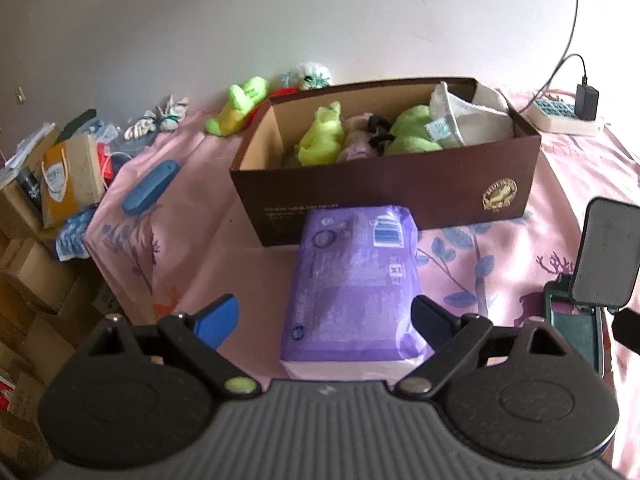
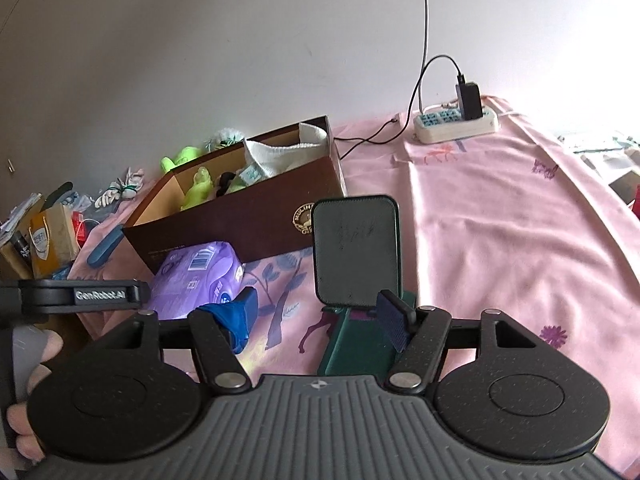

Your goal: Organize soft objects

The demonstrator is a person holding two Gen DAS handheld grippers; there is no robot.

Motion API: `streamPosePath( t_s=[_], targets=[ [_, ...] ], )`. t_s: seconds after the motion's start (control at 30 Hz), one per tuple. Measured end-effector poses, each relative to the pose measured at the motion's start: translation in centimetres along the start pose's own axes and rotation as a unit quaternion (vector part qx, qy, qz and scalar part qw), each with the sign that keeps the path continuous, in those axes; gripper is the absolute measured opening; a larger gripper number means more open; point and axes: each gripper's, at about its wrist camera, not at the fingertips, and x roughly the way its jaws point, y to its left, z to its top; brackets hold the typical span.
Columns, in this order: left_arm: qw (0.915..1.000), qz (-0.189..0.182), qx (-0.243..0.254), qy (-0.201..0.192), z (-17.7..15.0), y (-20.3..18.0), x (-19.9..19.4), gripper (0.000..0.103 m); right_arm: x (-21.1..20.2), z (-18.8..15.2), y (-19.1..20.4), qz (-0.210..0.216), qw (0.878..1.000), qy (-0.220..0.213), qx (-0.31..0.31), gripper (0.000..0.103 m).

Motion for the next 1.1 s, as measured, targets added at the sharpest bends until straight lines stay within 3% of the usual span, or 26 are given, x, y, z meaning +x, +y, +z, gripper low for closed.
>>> streamPosePath(
  t_s=[0.43, 0.73, 0.9, 1.1],
  targets=[
    [0.9978, 0.014, -0.015, -0.062, 2.2, 1.0, -3.2, 0.092, -2.0, 3.7, 1.3, -0.011, 0.997, -0.071, -0.023, 0.052],
    [0.9936, 0.014, -0.013, -0.112, 6.6, 0.7, -3.7, 0.092, -1.9, 6.4, 2.0, -0.044, 0.991, -0.121, -0.032, 0.052],
    [0.9942, -0.005, -0.03, -0.104, 7.6, 0.6, -2.5, 0.092, -0.8, 6.1, 2.2, -0.063, 0.989, -0.128, -0.035, 0.052],
    [0.9962, -0.008, -0.056, -0.066, 5.8, 1.4, 0.1, 0.092, 0.7, 5.5, 2.5, -0.066, 0.992, -0.107, -0.028, 0.052]
  ],
)
